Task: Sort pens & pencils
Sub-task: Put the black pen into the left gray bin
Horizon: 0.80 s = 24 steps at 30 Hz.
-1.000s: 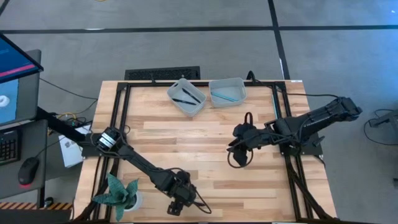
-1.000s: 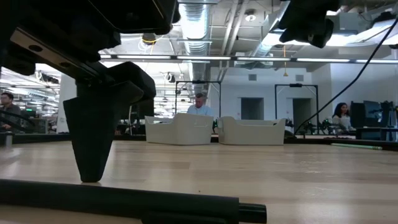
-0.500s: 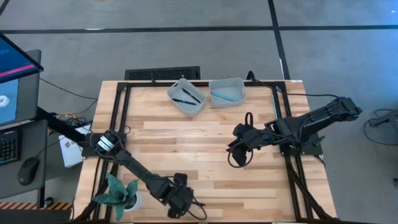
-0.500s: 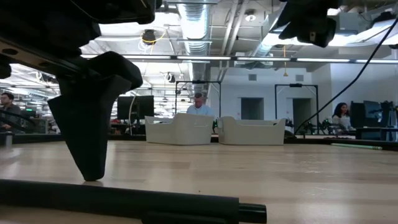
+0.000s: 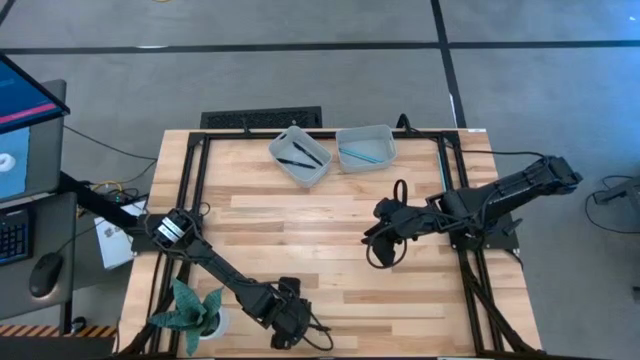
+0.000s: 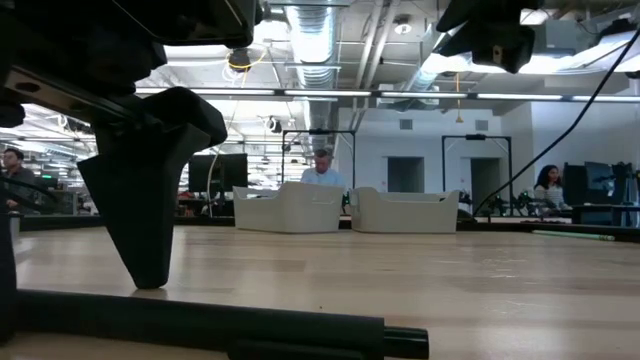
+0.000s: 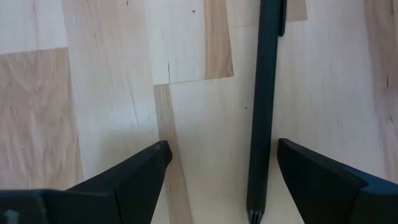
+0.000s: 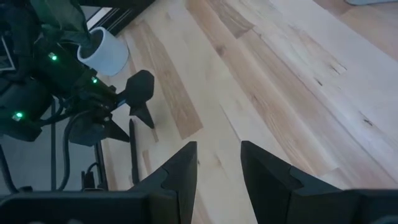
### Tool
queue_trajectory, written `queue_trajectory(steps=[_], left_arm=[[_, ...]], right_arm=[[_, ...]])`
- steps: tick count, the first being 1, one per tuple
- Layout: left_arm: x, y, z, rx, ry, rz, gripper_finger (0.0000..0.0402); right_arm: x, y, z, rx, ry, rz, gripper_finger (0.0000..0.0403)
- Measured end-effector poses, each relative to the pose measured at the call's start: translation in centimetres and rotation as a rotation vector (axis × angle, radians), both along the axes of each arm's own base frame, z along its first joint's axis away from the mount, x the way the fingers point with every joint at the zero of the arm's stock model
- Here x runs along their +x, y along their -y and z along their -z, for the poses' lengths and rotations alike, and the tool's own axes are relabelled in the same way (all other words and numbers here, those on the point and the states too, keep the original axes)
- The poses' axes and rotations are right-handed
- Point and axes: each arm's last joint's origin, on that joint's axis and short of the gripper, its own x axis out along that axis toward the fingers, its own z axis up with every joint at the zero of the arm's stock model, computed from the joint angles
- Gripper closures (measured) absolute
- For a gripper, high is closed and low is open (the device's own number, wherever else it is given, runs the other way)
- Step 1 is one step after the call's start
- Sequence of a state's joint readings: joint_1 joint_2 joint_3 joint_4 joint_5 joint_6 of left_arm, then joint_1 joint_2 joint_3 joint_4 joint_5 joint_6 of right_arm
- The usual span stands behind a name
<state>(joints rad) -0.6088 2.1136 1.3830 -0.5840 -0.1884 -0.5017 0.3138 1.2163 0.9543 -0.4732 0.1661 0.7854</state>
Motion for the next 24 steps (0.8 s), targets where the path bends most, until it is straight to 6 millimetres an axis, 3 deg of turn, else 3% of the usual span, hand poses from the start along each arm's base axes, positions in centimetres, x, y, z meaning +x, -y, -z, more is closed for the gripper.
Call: queue_trajectory(steps=[24], left_arm=[[0.22,0.3,-0.02,-0.039,0.026,0.001,0.0104]], right_arm=[[-0.15,-0.37,0.05,-0.009,-0.004,-0.023,0.0257]])
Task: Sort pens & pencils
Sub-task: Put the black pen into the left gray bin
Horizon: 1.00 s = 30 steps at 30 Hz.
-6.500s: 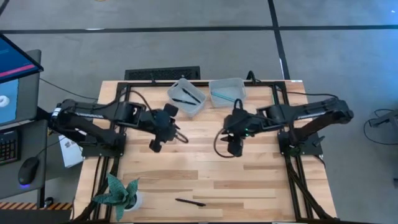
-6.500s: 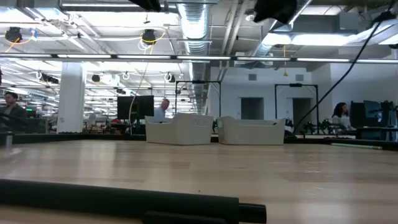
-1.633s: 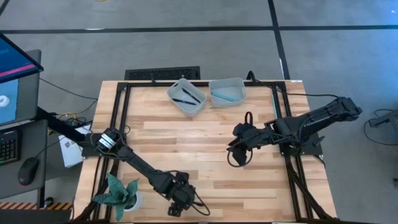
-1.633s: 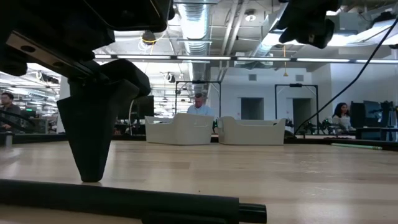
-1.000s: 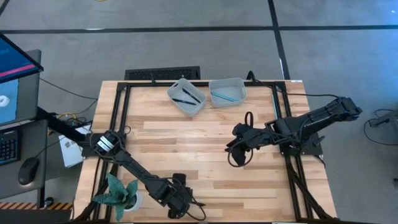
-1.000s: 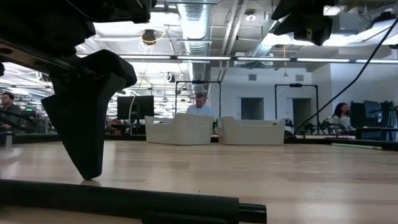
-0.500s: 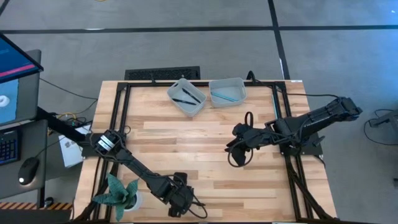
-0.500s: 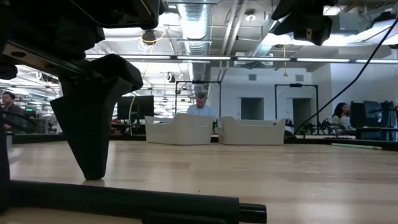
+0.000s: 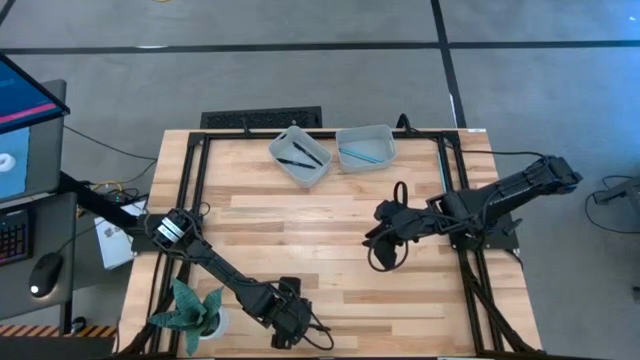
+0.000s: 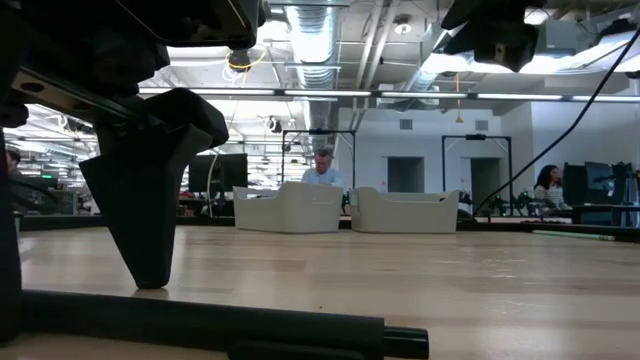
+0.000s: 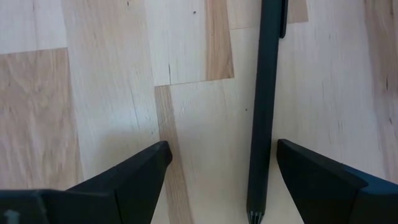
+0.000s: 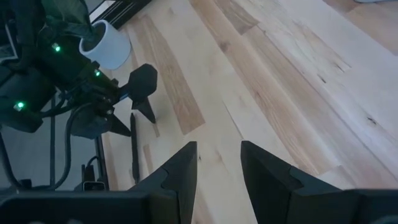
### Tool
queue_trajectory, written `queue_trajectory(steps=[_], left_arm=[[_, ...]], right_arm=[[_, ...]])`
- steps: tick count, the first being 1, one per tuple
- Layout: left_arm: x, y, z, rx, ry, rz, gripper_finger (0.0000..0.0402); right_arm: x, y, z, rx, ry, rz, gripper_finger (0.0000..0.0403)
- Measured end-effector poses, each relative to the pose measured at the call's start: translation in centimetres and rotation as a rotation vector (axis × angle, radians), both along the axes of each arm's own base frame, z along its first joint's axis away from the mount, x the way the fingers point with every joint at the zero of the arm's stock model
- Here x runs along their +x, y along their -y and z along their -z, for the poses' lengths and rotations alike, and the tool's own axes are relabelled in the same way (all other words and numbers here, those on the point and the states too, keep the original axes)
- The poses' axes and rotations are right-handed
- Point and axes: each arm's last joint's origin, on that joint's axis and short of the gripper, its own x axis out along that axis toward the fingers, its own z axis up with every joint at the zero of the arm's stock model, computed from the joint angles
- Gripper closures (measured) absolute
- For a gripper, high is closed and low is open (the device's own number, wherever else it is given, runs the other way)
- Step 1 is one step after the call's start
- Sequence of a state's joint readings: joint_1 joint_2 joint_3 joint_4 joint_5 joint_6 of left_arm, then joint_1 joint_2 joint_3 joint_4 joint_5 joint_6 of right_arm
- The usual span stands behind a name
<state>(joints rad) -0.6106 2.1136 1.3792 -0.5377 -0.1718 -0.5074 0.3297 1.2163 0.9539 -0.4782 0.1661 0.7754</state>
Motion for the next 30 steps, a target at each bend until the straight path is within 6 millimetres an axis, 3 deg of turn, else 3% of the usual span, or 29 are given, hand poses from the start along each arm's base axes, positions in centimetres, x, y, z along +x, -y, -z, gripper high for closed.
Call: queue_trajectory(steps=[10,30], left_arm=[[0.02,0.0,0.0,0.003,0.001,0.013,0.0114],[0.47,-0.6,0.0,-0.011,-0.01,0.036,0.0287]], right_arm=[[-0.03,-0.09,0.01,-0.018,0.002,-0.02,0.0257],[-0.03,-0.09,0.01,-0.019,0.002,-0.02,0.0257]])
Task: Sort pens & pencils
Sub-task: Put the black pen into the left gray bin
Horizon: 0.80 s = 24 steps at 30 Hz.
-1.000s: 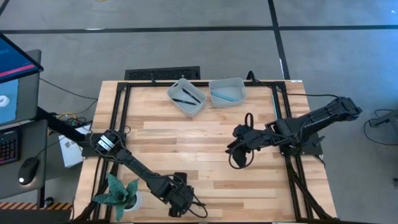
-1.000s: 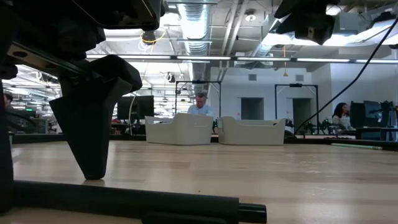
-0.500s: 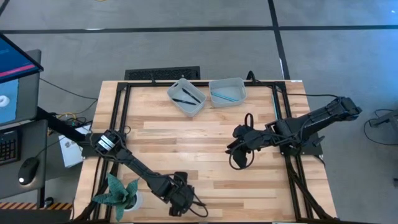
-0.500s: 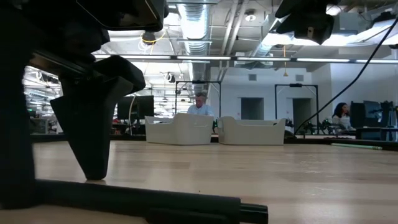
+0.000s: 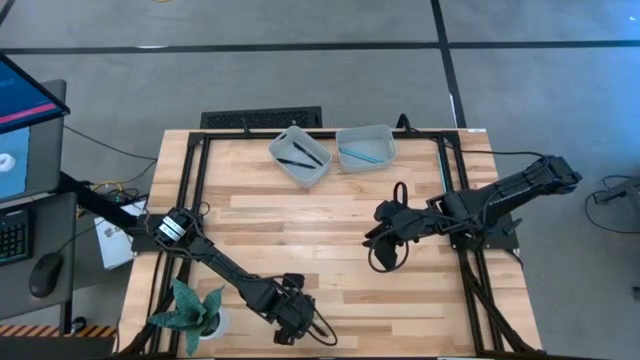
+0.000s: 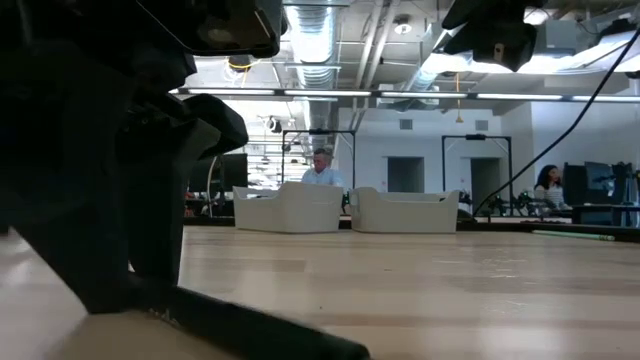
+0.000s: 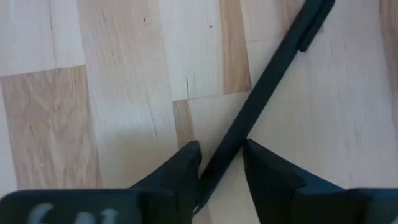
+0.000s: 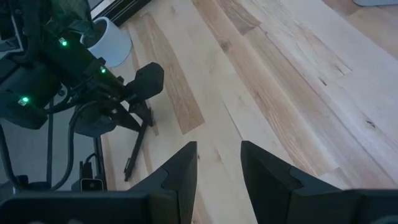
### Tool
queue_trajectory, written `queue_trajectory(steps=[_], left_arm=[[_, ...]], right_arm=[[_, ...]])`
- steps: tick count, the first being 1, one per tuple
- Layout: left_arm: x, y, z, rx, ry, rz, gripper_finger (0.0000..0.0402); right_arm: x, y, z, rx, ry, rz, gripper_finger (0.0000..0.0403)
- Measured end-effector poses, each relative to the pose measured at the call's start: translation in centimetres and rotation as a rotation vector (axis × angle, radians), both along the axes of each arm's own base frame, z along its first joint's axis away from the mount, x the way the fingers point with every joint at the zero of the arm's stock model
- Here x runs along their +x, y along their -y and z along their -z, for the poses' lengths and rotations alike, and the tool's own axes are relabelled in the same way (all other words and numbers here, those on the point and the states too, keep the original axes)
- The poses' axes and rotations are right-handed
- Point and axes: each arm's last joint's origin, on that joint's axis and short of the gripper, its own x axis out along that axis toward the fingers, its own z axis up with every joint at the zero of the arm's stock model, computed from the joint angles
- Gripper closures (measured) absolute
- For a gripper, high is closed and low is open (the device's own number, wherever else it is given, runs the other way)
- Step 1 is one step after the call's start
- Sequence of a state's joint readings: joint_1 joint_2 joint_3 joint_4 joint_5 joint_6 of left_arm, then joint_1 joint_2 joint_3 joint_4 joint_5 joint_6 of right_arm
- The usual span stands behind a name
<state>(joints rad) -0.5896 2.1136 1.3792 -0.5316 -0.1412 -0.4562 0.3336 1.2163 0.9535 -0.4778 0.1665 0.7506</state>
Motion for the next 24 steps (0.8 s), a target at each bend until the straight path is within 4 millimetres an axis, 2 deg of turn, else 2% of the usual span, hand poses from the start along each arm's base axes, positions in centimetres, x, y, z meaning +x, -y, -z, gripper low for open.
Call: queue_trajectory(steps=[14,24], left_arm=[[0.22,-0.33,-0.02,0.01,0.003,0.019,0.0386],[0.34,-0.5,-0.02,0.028,0.013,0.025,0.037]], right_arm=[[0.0,0.0,0.0,0.0,0.0,0.0,0.0257],[0.0,0.0,0.0,-0.001,0.0,-0.001,0.0257]])
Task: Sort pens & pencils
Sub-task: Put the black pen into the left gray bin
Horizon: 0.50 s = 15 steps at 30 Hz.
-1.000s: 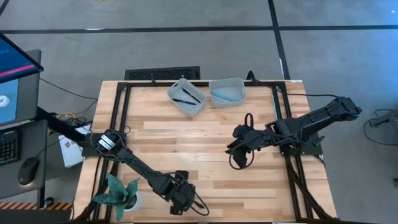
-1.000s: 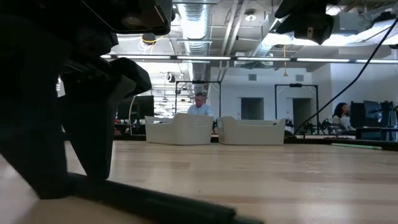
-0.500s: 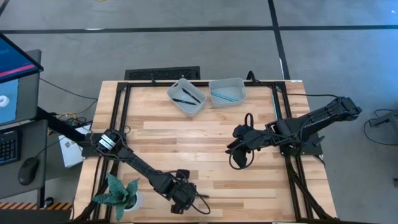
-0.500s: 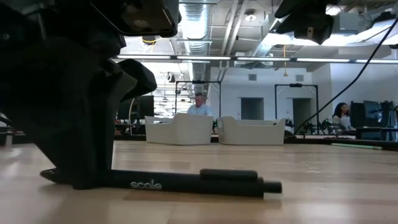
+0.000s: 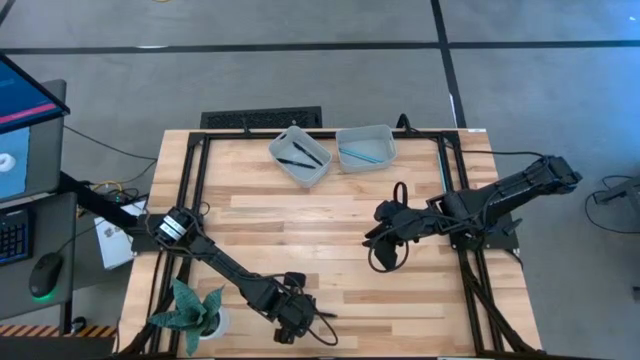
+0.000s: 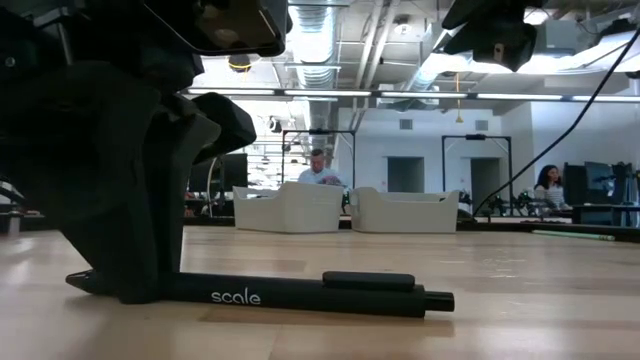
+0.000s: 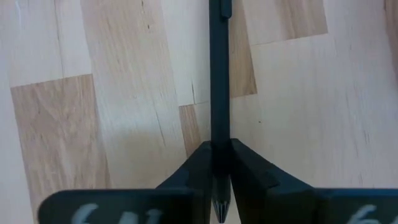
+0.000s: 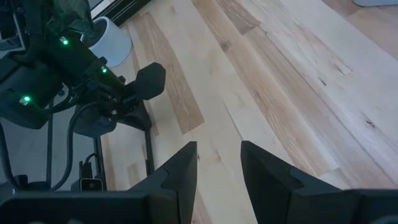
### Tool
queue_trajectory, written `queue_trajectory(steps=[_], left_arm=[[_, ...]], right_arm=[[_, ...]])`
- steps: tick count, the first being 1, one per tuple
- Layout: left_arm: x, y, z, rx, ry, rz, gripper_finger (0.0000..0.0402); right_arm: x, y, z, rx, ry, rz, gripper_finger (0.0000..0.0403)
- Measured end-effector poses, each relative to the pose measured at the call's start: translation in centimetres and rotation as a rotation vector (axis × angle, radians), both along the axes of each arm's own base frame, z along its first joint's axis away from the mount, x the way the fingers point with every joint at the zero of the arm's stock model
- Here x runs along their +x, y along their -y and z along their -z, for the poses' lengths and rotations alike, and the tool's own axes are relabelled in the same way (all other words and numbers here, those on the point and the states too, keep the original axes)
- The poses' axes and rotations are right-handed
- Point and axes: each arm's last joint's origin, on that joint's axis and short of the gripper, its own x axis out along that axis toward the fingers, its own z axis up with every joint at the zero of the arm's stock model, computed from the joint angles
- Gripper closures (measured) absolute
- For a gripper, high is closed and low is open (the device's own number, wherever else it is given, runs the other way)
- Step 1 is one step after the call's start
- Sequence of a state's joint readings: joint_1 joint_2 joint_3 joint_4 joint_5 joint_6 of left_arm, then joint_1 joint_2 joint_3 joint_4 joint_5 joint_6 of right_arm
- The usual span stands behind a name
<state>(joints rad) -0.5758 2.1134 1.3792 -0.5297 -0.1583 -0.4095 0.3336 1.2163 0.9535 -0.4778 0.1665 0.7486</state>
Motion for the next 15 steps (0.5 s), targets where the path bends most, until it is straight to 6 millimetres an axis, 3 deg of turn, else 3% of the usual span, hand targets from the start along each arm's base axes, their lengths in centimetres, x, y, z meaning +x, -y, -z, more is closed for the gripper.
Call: queue_trajectory(steps=[15], left_arm=[[0.03,-0.07,-0.01,0.005,0.003,-0.006,0.0372]], right_arm=[[0.0,0.0,0.0,-0.013,0.001,-0.012,0.0257]])
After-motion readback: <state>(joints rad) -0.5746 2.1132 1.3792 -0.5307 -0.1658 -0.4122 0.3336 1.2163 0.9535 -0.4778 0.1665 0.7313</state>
